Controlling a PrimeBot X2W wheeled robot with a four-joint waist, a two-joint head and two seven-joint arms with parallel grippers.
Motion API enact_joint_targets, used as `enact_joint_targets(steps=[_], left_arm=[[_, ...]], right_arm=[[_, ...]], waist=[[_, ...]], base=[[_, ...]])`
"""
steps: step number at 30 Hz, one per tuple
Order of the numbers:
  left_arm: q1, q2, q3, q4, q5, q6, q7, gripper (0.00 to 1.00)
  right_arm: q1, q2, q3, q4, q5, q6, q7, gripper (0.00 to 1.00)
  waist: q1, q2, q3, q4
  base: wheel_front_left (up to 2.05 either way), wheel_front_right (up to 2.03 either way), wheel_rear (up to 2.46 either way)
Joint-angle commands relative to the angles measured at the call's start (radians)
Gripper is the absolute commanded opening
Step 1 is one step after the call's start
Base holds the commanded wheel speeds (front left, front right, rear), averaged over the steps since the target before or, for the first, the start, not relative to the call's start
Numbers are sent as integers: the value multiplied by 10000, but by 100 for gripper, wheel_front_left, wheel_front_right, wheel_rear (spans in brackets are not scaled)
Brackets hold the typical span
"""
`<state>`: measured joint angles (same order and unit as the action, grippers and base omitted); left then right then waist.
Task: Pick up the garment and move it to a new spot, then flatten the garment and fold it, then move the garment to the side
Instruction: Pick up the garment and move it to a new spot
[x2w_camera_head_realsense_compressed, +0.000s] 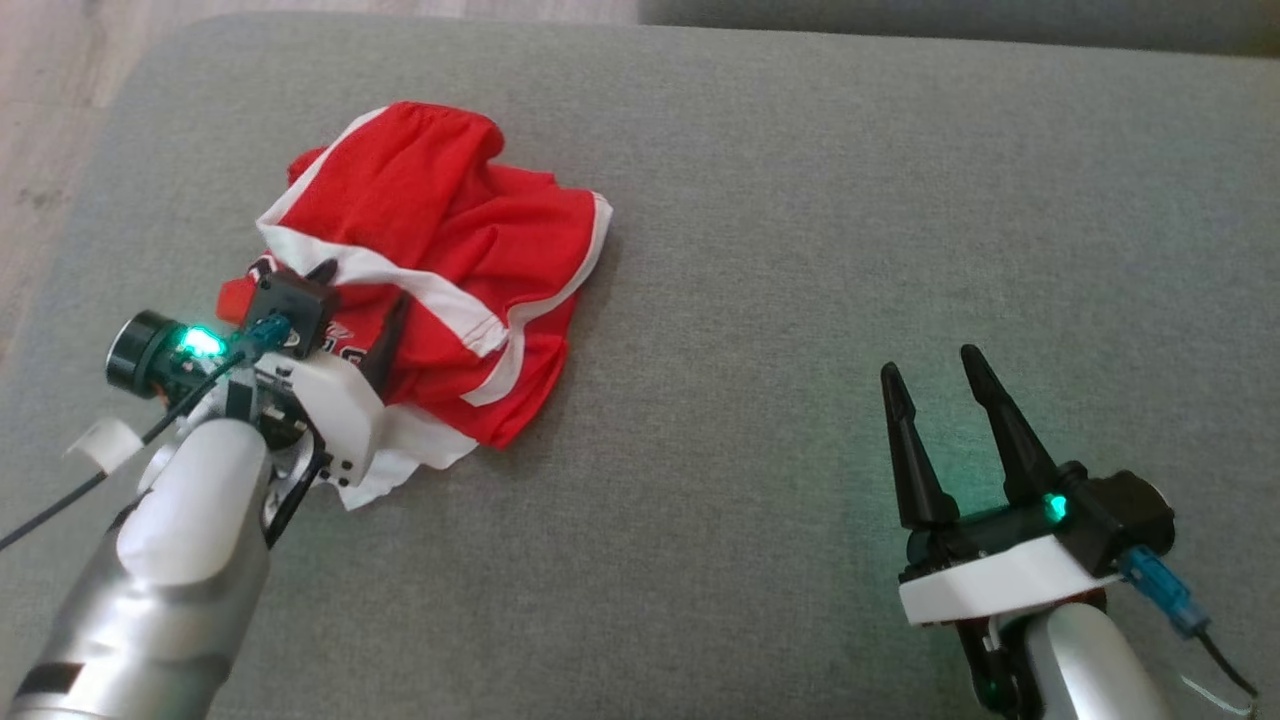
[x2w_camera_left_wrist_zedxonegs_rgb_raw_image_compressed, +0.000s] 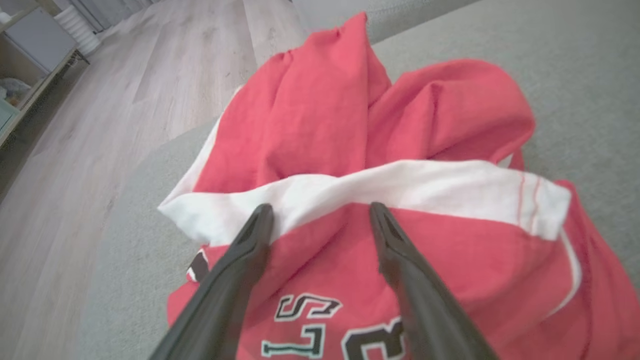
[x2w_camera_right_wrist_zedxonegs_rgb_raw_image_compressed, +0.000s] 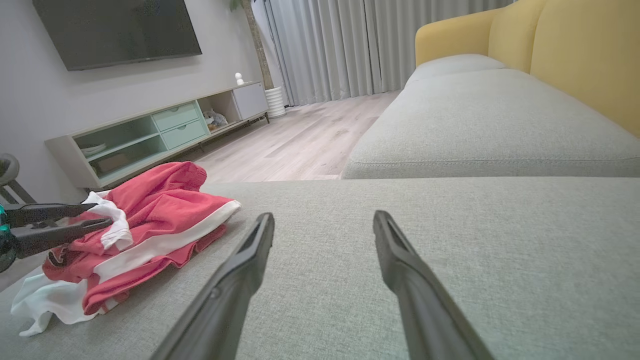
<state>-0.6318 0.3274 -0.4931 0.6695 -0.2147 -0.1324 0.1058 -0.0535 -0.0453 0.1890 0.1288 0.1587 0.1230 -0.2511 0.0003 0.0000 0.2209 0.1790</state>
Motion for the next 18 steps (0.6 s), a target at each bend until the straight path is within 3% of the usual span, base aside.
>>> enact_joint_targets(steps=[1,6,7,14,18], left_arm=[[-563,508,271,-136,-55,19,7,100],[-933,617,-237,442,-336,19,-149,97],[-992,640,-386,499,-404,18,-221,0],[-1304,847,-631,520,-625,30,-1370,0],[-1357,892,-470,53,-611,299,-2323,0]], right_arm=[[-295,-49,222,-328,42,77,-107,100],[-325,-49,80,-365,8,77,-107,100],[-325,-49,54,-365,12,77,-107,100],[-212,-49,-16,-272,83,77,-107,100],[-117,-49,1,-264,137,77,-107,100]], waist=[[-3,0,44,-52],[-3,0,113,-128],[-3,0,106,-140],[-3,0,-204,-151],[-3,0,-499,-128]], base=[[0,0,0],[0,0,0],[0,0,0],[0,0,0],[0,0,0]])
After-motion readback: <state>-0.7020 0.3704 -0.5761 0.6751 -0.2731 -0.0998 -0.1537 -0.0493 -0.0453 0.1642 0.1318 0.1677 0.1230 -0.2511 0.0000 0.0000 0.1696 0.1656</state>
